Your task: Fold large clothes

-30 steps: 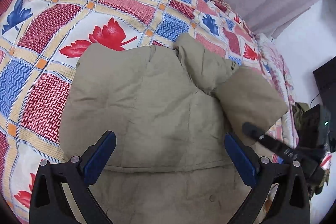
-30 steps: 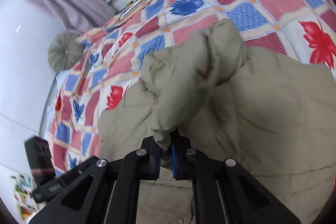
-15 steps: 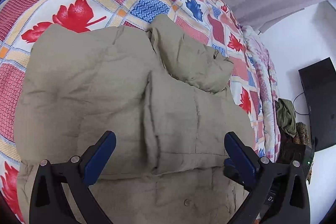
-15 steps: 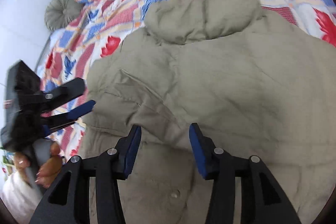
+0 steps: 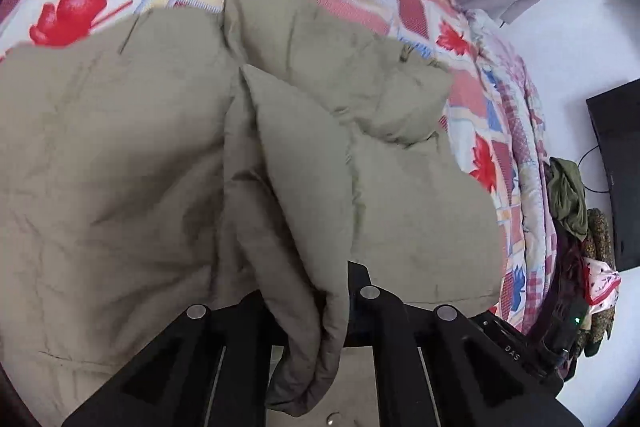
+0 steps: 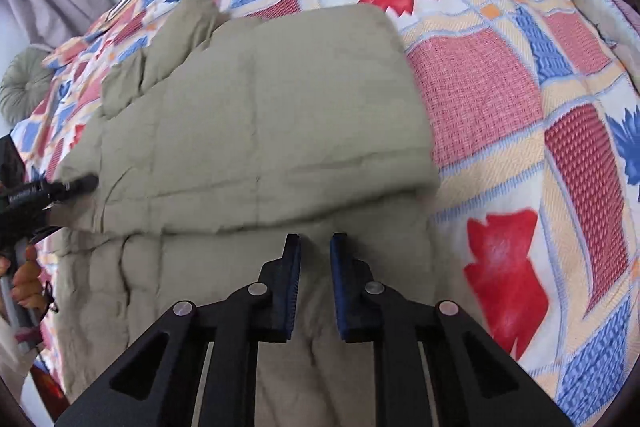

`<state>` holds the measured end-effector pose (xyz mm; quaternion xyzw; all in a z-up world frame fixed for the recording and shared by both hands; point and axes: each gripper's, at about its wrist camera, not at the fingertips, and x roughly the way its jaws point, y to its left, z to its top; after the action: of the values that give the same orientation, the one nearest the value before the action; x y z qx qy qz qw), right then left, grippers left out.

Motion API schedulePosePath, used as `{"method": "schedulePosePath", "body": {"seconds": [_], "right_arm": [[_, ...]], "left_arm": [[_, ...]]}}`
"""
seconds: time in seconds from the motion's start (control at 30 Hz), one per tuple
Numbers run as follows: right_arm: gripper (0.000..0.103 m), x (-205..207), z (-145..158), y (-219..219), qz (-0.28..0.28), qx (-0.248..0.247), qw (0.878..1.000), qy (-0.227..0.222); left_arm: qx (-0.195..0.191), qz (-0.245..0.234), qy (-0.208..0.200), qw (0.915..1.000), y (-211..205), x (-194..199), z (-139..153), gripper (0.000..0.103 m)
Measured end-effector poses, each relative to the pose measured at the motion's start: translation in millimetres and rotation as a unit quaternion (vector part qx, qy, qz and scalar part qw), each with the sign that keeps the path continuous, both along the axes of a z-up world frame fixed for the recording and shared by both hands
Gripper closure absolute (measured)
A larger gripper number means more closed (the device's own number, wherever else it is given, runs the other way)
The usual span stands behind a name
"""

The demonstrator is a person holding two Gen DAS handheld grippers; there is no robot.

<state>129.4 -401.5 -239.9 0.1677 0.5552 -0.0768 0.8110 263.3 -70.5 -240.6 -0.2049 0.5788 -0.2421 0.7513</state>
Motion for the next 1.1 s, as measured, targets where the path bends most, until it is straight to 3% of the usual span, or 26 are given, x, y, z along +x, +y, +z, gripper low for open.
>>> {"method": "schedulePosePath", "body": {"seconds": [0.13,0.2,0.27,0.4,0.47,0.53,0.7,0.83,1.0,1.1], "right_arm": [[0.086,23,11,-6,-0.005,-0.069,0.997,-0.021],[0.091,29,23,-16,-0.023,-0.080,0.996,-0.038],[0.092,33,29,-24,-0.024,-0.073,0.996,-0.050],[0.092,36,9,-11,0.019,-0.122,0.992,-0.021],[0.093,34,-10,-15,0.019,-0.109,0.994,0.004],[0.093,29,-14,-21,0.005,-0.080,0.997,0.005],[0.088,-6,11,-17,0.024,-0.001,1.000,0.017],[0.088,-24,51,-6,0.046,0.007,0.998,-0.030],[0.088,33,67,-9,0.053,0.035,0.995,-0.074],[0.088,70,43,-1,0.077,0.038,0.995,-0.053]], "left_arm": [[-0.004,0.011,-0.078,0.9969,11,3,51,0.094],[-0.006,0.008,-0.087,0.9961,20,6,61,0.094],[0.015,0.001,-0.078,0.9968,20,8,52,0.094],[0.075,-0.020,-0.022,0.9967,15,3,-11,0.094],[0.074,-0.020,0.001,0.9971,15,-3,-36,0.094],[0.072,-0.011,-0.005,0.9974,17,-7,-38,0.094],[0.072,-0.009,0.003,0.9974,18,-7,-38,0.094],[0.085,-0.016,-0.002,0.9963,13,-7,-34,0.094],[0.098,-0.017,-0.007,0.9950,5,-6,-32,0.094],[0.107,-0.015,-0.016,0.9941,2,-6,-33,0.094]]}}
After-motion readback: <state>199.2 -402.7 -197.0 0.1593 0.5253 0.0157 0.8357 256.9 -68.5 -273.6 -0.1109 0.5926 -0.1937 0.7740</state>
